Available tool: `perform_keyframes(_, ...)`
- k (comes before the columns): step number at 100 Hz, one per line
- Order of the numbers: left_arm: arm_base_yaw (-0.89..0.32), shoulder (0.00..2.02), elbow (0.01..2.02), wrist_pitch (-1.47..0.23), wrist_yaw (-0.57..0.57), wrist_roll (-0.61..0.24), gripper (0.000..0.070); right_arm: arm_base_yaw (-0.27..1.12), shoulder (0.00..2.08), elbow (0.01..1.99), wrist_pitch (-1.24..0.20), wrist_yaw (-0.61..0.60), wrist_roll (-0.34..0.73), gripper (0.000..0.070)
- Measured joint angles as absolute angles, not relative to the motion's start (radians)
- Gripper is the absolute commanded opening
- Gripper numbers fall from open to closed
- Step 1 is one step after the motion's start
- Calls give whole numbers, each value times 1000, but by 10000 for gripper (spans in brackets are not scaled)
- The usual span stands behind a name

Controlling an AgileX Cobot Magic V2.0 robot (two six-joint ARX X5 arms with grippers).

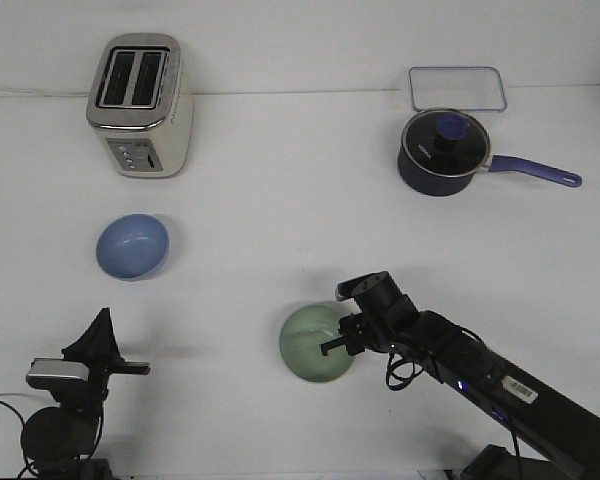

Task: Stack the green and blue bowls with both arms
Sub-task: 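Lift the green bowl and carry it toward the robot, lowering it onto the table, then open the right gripper and withdraw it from the green bowl, then reach the left gripper to the light blue bowl's rim and grasp it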

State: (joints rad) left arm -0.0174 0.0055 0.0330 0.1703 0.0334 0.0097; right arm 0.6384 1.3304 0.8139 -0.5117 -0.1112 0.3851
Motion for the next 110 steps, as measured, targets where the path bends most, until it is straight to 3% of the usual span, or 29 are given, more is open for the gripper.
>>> perform_keyframes(5,-17,6,33,170,33,9,14,642,1330,814,-511,-108,385,251)
perform_keyframes(11,-17,6,33,171,33,9,13,645,1330,814,-509,-108,385,303)
perform_keyframes(27,-17,6,34,171,33,-31,11,630,1275,816,-514,-108,372,306)
perform_keyframes(48,-17,7,72,104,31,-227,12,543,1050,904,-485,-62,279,306)
perform_keyframes(66,-17,76,224,-17,2,-328,12,439,871,906,-457,-46,195,306)
perform_keyframes(88,-1,392,500,-150,-55,-348,12,425,642,736,-339,40,168,305)
perform_keyframes(103,32,715,727,-278,-37,-307,19,422,561,577,-317,51,165,305)
perform_keyframes(106,36,768,762,-297,-24,-299,39,422,556,556,-325,49,165,305)
perform_keyframes(110,42,854,816,-326,-2,-285,117,422,554,537,-331,44,169,305)
